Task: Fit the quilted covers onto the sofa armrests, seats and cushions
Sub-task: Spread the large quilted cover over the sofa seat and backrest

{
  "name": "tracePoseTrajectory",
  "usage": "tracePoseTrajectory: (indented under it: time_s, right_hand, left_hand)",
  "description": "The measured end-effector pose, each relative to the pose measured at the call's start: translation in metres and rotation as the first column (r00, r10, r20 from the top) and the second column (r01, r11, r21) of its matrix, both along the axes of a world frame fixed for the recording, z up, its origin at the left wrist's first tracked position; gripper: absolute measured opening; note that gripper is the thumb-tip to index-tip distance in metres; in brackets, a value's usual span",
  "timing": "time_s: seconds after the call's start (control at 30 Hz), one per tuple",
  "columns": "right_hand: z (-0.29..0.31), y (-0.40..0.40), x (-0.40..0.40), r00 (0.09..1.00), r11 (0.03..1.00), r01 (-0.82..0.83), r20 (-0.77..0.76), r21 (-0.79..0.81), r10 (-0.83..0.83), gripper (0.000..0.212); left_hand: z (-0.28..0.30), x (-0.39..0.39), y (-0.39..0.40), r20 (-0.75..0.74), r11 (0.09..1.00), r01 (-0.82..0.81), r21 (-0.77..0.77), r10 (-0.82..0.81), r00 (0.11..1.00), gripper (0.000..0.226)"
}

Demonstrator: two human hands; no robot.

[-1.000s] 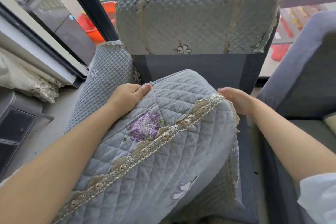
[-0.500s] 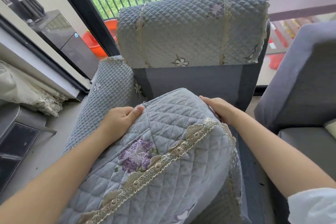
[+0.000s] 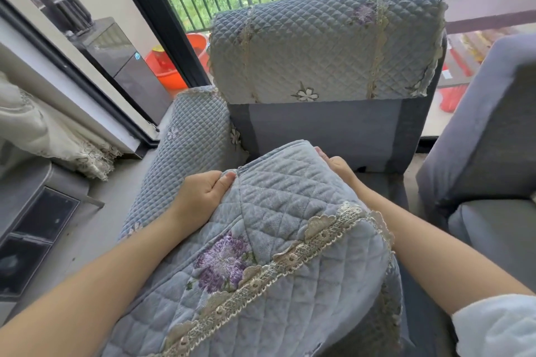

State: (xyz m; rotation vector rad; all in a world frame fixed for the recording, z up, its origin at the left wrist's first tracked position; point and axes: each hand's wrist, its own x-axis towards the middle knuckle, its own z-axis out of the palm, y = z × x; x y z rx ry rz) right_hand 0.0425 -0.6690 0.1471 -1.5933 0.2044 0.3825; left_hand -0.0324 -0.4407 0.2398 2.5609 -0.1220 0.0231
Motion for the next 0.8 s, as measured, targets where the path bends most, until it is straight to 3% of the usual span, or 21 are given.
tracePoseTrajectory:
  time_s: [0.17,0.23,0.3,0.37,0.4,0.47,0.57,0.63,0.7,0.8]
  right_hand:
    - [0.016,0.021,-0.017,0.996,0.997,-0.076,0.04,-0.033,0.078,0.053]
    - [0.027,0.025,-0.024,0.966,0.969,-0.234,0.095,-0.082,0.241,0.036]
    - [0.046,0.024,-0.029,0.9,0.902,-0.432,0.067,0.021,0.43,0.022]
    - [0.068,0.03,-0.032,0.799,0.786,-0.593,0.002,0.175,0.602,0.04]
    - [0.076,0.038,-0.033,0.766,0.759,-0.634,-0.012,0.145,0.642,0.047]
    - [0.082,0.061,-0.036,0.797,0.797,-0.604,0.013,0.028,0.604,0.053]
    - [0.071,0.093,-0.041,0.935,0.944,-0.317,0.14,-0.085,0.327,0.044]
    - [0.069,0.109,-0.045,0.938,0.97,-0.206,0.257,-0.131,0.234,0.046]
    - [0.072,0.116,-0.047,0.917,0.965,-0.197,0.316,-0.173,0.244,0.042]
    - [0.076,0.11,-0.053,0.872,0.908,-0.355,0.272,-0.223,0.408,0.034]
  left_hand:
    - [0.011,-0.018,0.029,0.0,0.999,-0.007,-0.032,0.007,1.0,0.046]
    - [0.015,-0.026,0.046,0.014,0.999,-0.011,-0.034,0.011,1.0,0.047]
    - [0.016,-0.035,0.059,0.042,1.0,-0.003,-0.015,0.003,0.999,0.049]
    - [0.017,-0.044,0.071,0.072,1.0,-0.006,-0.021,0.007,0.997,0.055]
    - [0.017,-0.048,0.076,0.096,1.0,-0.019,-0.02,0.02,0.995,0.062]
    - [0.019,-0.053,0.088,0.158,0.998,-0.06,-0.016,0.061,0.986,0.08]
    - [0.019,-0.056,0.105,0.195,0.995,-0.1,0.015,0.095,0.976,0.098]
    - [0.023,-0.059,0.117,0.178,0.992,-0.118,0.038,0.109,0.978,0.106]
    - [0.029,-0.058,0.127,0.15,0.985,-0.154,0.075,0.141,0.979,0.093]
    - [0.037,-0.051,0.138,0.059,0.96,-0.256,0.116,0.251,0.966,0.048]
